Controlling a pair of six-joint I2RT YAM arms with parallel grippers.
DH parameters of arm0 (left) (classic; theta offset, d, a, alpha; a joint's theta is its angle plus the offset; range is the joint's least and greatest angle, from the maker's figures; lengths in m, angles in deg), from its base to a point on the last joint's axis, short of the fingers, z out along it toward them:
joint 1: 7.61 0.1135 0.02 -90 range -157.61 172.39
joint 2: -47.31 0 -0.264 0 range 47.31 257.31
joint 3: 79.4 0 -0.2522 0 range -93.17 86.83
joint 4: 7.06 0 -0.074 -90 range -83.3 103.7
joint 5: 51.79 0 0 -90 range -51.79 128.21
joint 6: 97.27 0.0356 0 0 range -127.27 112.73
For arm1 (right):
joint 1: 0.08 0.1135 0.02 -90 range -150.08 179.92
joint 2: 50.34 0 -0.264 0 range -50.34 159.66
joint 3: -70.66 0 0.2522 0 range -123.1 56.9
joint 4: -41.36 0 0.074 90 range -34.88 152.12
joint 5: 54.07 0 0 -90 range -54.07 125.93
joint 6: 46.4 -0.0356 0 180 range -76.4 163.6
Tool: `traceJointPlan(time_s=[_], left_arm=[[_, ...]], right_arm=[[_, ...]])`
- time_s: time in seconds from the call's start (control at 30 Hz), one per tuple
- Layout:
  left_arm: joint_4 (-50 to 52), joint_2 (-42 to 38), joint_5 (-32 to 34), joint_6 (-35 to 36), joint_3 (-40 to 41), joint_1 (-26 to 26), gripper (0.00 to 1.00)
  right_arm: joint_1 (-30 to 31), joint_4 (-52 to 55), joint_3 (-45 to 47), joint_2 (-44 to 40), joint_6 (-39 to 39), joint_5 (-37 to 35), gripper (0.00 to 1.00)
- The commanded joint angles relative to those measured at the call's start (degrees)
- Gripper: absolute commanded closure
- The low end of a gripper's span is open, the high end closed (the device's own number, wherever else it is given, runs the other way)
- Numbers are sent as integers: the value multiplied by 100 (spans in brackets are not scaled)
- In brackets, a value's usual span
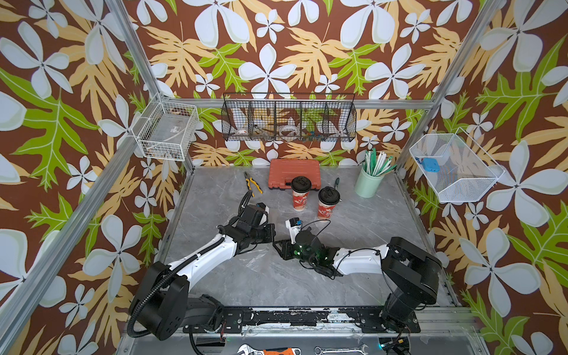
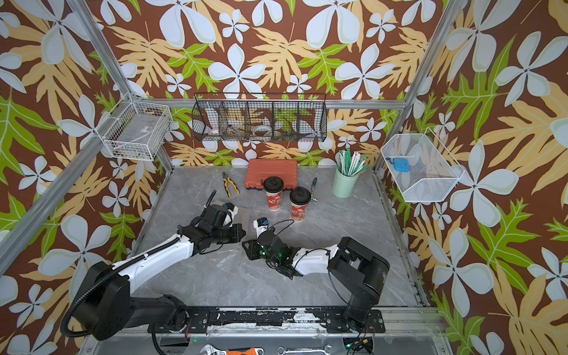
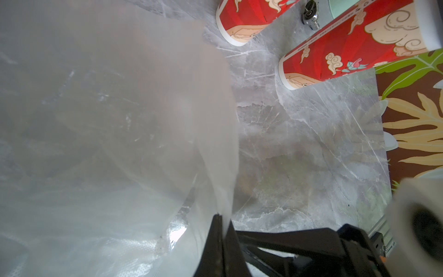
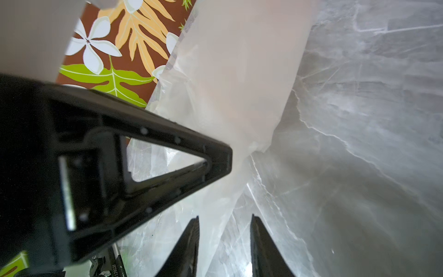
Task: Pack milk tea into plastic carrier bags
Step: Adjust the plastic carrier bag at the center of the board.
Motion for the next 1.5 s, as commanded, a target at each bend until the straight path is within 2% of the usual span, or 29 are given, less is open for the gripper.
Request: traceJointPlan(time_s=[0.0,0.5,0.87,0.97,1.03,1.13,1.23,1.4,1.47], left_arm=[[32,3,-2,15,-51,-10,100],[86,-57,30,18,-42,-10,100],[68,9,17,-38,-69,-10,100],[70,-1,16,-59,-77,-10,100],[88,-58,53,-67,-86,-10,100],[226,-223,216,-60,-128,-10,87],[504,-437,421,8,-222,-10,67],[865,-824,582,93,-155,-10,52],[870,-936,387,135,-69,-10,47]], right_arm=[[5,14,-119,101,-12,29,65],[-24,393,-294,199,18,-264,80],[-69,127,-670,532,124,263,72],[-64,106,-662,559,98,260,78],[-65,94,-632,544,76,228,90],[-102,33,-568,505,64,246,99],[-125,-71,-483,420,64,263,100],[-151,-443,-314,218,116,407,100],[-151,-592,-273,156,142,484,100]])
